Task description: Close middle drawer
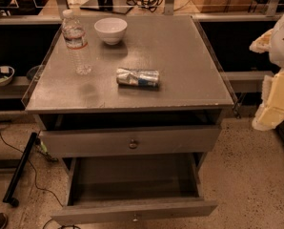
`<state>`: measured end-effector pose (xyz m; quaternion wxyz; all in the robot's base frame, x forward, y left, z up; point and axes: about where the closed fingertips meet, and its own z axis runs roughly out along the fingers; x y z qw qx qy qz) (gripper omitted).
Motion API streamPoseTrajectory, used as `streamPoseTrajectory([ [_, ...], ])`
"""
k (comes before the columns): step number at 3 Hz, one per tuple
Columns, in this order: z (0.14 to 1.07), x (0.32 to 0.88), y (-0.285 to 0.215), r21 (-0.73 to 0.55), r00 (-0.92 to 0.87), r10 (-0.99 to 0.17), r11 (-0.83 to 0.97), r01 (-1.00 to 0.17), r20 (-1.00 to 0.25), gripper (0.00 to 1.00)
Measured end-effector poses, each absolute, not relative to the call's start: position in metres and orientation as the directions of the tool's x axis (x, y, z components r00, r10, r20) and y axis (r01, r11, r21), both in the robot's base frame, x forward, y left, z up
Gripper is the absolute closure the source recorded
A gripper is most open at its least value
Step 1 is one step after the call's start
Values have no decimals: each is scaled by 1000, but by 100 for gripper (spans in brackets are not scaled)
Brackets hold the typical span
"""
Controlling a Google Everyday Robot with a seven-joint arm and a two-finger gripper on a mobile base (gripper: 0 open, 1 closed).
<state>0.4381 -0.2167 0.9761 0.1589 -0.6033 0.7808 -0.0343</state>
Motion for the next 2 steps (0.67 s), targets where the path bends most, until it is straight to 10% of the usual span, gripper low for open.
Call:
streamPoseTrajectory([
  [2, 988, 435, -208, -272, -202, -946, 270, -924, -254, 0],
])
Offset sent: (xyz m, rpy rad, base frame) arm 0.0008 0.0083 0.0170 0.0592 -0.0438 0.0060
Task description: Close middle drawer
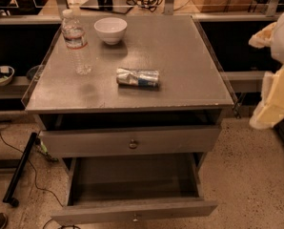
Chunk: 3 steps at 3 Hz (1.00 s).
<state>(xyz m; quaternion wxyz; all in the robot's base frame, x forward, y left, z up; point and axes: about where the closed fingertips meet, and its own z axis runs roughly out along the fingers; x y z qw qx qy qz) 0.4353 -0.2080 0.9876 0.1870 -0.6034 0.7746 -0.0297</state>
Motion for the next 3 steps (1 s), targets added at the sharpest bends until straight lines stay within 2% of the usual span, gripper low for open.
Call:
streamPoseTrajectory([
  [2, 937, 407, -185, -186, -159, -934, 226, -956, -319, 0],
  [3, 937, 407, -185, -185, -159, -934, 226, -956, -319, 3],
])
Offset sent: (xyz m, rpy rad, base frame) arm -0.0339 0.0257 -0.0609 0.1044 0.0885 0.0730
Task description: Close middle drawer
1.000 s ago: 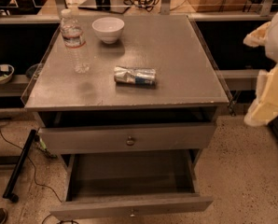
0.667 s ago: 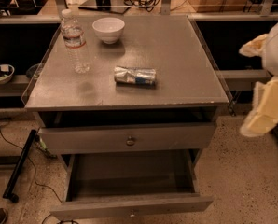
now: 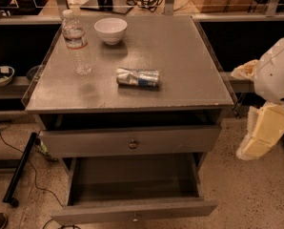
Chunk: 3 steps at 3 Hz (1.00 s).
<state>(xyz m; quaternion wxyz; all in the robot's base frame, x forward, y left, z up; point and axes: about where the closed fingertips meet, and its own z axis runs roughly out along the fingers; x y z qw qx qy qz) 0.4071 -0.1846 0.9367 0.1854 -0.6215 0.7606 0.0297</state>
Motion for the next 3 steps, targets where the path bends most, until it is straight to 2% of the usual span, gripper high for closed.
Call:
streamPoseTrajectory([
  [1, 937, 407, -185, -185, -159, -934, 226, -956, -319, 26],
  [2, 937, 407, -185, -185, -159, -934, 226, -956, -319, 57],
  [3, 937, 407, -185, -186, -159, -934, 226, -956, -319, 81],
])
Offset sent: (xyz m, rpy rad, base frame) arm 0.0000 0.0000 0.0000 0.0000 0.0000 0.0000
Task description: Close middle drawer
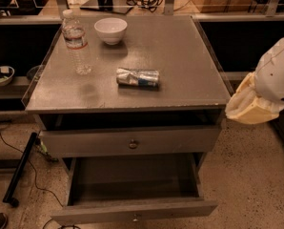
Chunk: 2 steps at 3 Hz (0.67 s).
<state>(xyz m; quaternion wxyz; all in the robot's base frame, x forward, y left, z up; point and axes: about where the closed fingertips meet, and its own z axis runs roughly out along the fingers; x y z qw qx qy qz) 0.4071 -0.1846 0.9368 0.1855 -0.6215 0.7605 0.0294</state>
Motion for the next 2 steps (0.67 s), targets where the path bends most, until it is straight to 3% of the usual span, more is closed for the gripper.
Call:
streamPoseTrajectory([
  [1, 943, 409, -182, -212, -148, -936, 223, -952, -318, 100],
  [2, 956, 412, -177, -269, -128, -940, 218, -938, -317, 100],
])
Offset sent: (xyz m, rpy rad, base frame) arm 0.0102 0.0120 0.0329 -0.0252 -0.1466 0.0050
